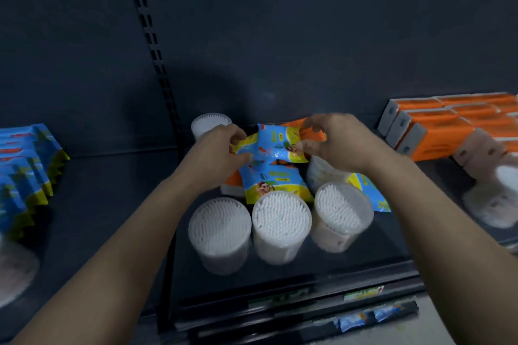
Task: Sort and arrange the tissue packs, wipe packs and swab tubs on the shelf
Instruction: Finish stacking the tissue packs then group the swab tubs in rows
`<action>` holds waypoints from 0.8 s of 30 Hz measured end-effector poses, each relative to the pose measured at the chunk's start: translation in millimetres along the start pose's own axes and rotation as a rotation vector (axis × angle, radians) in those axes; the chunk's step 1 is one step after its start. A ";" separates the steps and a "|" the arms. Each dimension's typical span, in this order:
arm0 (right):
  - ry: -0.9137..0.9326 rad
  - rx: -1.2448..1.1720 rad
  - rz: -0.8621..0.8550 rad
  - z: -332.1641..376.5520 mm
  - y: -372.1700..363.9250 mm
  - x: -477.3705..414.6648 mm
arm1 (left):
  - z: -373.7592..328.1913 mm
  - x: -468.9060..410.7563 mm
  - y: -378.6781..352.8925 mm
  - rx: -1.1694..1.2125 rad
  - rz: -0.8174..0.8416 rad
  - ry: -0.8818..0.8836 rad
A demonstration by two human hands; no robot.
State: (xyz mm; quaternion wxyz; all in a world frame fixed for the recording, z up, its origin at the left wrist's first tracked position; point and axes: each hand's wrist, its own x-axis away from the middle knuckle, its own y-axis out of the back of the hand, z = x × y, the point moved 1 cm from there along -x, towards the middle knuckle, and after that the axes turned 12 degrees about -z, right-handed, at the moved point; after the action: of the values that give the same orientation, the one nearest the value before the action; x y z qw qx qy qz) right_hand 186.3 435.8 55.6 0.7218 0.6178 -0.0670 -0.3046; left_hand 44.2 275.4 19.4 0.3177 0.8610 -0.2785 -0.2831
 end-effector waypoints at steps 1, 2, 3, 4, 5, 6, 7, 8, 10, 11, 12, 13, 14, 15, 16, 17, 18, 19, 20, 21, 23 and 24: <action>0.012 0.007 0.043 -3.4 -5.2 -7.7 | 0.3 -4.7 -2.6 -0.003 0.011 0.011; 0.036 0.010 0.094 -6.4 -10.2 -15.8 | 0.6 -9.1 -5.1 -0.012 0.024 0.020; 0.068 0.012 0.143 -9.3 -14.7 -24.2 | 1.4 -13.2 -7.4 -0.030 0.040 0.027; 0.105 0.012 0.181 -11.9 -18.1 -33.1 | 2.0 -16.4 -9.3 -0.049 0.056 0.035; 0.140 0.008 0.215 -13.6 -20.4 -41.9 | 2.7 -19.0 -10.7 -0.061 0.069 0.051; 0.172 -0.001 0.250 -14.8 -22.7 -50.4 | 3.2 -20.7 -11.4 -0.068 0.070 0.068; 0.208 -0.013 0.291 -15.1 -24.8 -58.3 | 3.5 -21.7 -11.9 -0.071 0.063 0.088; 0.243 -0.022 0.343 -14.7 -26.9 -65.5 | 2.9 -22.1 -12.0 -0.074 0.051 0.108; 0.323 -0.023 0.455 -11.1 -30.4 -77.0 | 0.5 -21.3 -12.0 -0.100 0.038 0.141; 0.363 -0.012 0.510 -8.9 -31.8 -81.9 | -1.4 -20.5 -12.2 -0.126 0.047 0.157; 0.394 0.008 0.563 -6.3 -33.0 -85.9 | -3.7 -19.3 -12.5 -0.155 0.061 0.173; 0.420 0.032 0.613 -3.6 -34.5 -89.3 | -5.9 -18.0 -13.4 -0.175 0.072 0.192; 0.443 0.061 0.652 -1.1 -35.9 -92.3 | -8.4 -16.7 -14.1 -0.185 0.077 0.210; 0.466 0.095 0.670 1.1 -37.5 -95.4 | -10.3 -15.6 -15.2 -0.189 0.074 0.227; 0.486 0.123 0.668 2.6 -39.5 -98.2 | -12.4 -14.6 -16.3 -0.197 0.067 0.240; 0.499 0.131 0.650 3.7 -41.2 -100.2 | -14.2 -13.8 -17.3 -0.212 0.058 0.248; 0.498 0.112 0.616 3.8 -42.5 -101.9 | -16.3 -13.3 -17.9 -0.232 0.046 0.249; 0.499 0.074 0.567 2.9 -43.3 -103.6 | -17.7 -13.8 -18.5 -0.252 0.033 0.245; 0.511 0.040 0.507 0.6 -42.8 -105.0 | -19.7 -14.8 -19.4 -0.269 0.020 0.237; 0.528 0.023 0.451 -2.8 -41.1 -106.1 | -21.6 -16.3 -20.7 -0.282 0.012 0.232; 0.527 -0.007 0.386 -11.9 -34.0 -107.2 | -26.6 -20.1 -24.7 -0.300 0.008 0.224; 0.507 -0.026 0.367 -17.1 -28.9 -106.9 | -29.2 -22.0 -27.5 -0.305 0.014 0.223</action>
State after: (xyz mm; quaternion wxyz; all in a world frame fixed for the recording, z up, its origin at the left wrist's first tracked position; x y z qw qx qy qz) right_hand 98.0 504.8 54.7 0.7663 0.6424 0.0084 -0.0062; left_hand 56.7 319.0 25.5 0.4756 0.8268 -0.2016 -0.2227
